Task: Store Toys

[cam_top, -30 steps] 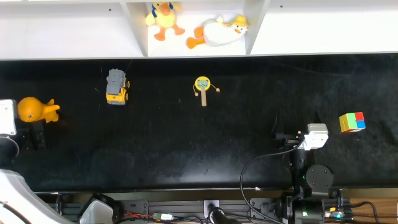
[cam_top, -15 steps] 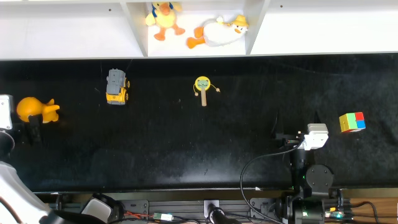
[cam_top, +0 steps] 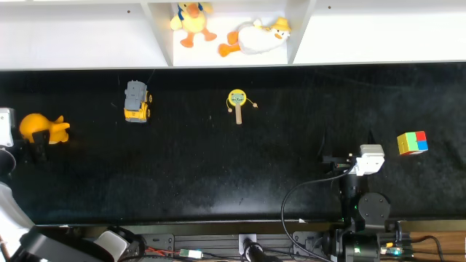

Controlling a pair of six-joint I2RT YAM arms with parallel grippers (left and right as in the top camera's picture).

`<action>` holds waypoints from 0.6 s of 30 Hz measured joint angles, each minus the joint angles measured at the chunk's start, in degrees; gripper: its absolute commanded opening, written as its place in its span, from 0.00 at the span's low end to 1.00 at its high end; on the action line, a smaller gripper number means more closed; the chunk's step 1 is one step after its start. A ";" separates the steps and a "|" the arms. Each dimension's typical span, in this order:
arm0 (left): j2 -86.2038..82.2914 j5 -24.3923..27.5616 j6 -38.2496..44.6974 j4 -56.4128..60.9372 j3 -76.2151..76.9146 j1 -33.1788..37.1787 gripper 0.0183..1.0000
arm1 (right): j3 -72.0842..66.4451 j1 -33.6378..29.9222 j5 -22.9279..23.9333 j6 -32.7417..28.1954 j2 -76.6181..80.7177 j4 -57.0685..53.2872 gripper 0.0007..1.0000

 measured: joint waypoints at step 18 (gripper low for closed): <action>4.24 0.35 0.00 4.00 0.00 -2.40 1.00 | 0.00 0.00 0.00 0.02 0.00 0.02 0.99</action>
